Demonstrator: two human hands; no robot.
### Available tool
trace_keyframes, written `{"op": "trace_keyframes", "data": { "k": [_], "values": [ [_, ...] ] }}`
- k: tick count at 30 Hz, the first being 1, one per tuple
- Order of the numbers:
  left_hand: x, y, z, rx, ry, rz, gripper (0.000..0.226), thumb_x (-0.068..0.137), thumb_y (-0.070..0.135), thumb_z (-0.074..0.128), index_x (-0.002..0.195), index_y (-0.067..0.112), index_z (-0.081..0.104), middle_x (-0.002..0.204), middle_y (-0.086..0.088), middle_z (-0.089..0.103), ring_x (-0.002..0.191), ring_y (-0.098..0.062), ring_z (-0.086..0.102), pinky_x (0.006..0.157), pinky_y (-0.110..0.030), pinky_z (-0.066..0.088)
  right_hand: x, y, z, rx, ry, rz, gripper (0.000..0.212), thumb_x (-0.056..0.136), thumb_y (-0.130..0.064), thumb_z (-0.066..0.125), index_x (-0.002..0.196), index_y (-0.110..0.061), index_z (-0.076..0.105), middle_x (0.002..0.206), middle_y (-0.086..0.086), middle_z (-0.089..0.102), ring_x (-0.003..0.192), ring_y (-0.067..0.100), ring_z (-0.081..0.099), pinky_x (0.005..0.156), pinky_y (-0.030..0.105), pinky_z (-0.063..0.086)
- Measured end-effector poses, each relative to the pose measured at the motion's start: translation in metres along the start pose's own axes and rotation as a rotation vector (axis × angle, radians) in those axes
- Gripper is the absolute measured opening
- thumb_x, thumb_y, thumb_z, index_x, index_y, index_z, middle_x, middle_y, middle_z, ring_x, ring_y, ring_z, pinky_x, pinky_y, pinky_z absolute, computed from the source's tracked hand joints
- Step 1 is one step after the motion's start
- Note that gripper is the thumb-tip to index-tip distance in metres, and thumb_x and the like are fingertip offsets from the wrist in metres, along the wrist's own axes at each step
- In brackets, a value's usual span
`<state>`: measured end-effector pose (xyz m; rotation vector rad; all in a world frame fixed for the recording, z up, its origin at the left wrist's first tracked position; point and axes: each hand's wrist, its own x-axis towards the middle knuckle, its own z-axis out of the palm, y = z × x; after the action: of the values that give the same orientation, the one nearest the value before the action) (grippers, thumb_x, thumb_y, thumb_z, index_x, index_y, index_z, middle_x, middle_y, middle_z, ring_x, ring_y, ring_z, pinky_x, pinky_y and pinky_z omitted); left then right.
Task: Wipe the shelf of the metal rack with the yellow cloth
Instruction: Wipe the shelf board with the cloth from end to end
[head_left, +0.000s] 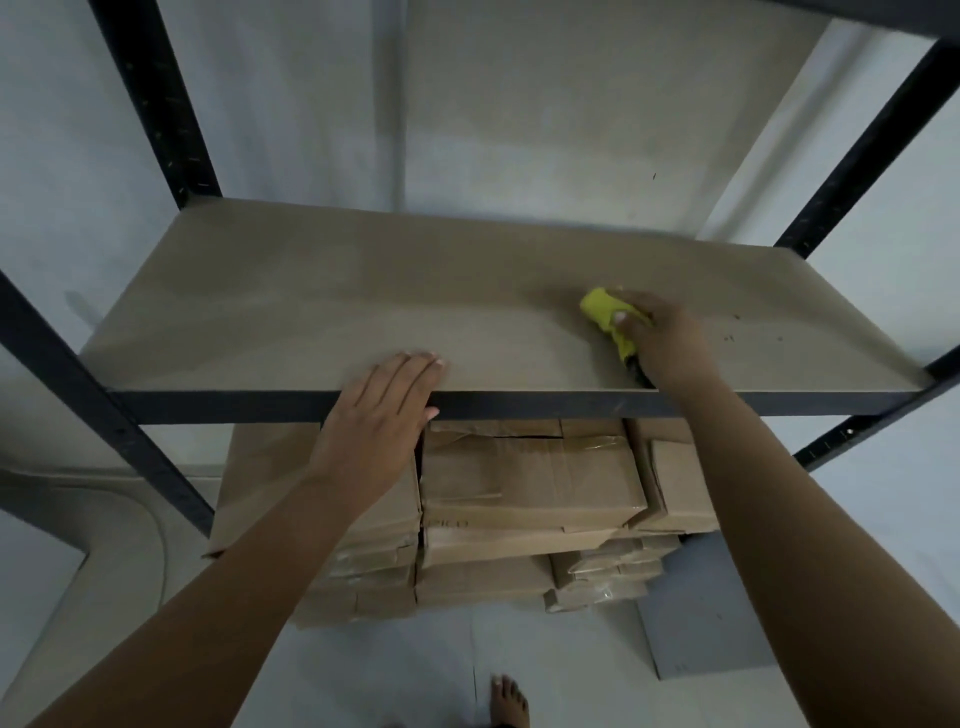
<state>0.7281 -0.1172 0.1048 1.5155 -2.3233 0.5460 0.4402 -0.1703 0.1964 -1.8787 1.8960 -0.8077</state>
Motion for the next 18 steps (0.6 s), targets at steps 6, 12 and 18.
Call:
{"op": "trace_keyframes", "data": {
  "k": [6, 12, 18],
  "values": [
    [-0.011, -0.011, 0.006, -0.045, 0.064, -0.108, 0.044, 0.094, 0.025, 0.032, 0.133, 0.006, 0.040, 0.131, -0.013, 0.054, 0.125, -0.026, 0.035, 0.106, -0.038, 0.021, 0.000, -0.037, 0.056, -0.297, -0.010, 0.028, 0.042, 0.095, -0.022, 0.042, 0.138, -0.024, 0.040, 0.142, 0.010, 0.046, 0.118, 0.034, 0.051, 0.094, 0.037, 0.041],
    [-0.013, -0.016, 0.007, -0.016, 0.013, -0.074, 0.045, 0.101, 0.031, 0.017, 0.133, 0.008, 0.039, 0.130, -0.011, 0.056, 0.123, -0.024, 0.040, 0.103, -0.037, 0.025, -0.042, -0.095, 0.093, -0.072, -0.160, -0.225, 0.039, 0.094, -0.017, 0.046, 0.133, -0.022, 0.048, 0.140, 0.000, 0.049, 0.125, 0.017, 0.047, 0.100, 0.025, 0.035],
    [-0.015, -0.033, -0.008, -0.082, 0.061, -0.145, 0.049, 0.095, 0.042, 0.034, 0.128, 0.009, 0.049, 0.127, -0.009, 0.057, 0.120, -0.025, 0.049, 0.102, -0.036, 0.028, 0.002, -0.055, 0.035, 0.032, 0.028, 0.007, 0.036, 0.096, -0.020, 0.044, 0.131, -0.015, 0.050, 0.128, 0.014, 0.058, 0.114, 0.030, 0.055, 0.092, 0.035, 0.042]
  ]
}}
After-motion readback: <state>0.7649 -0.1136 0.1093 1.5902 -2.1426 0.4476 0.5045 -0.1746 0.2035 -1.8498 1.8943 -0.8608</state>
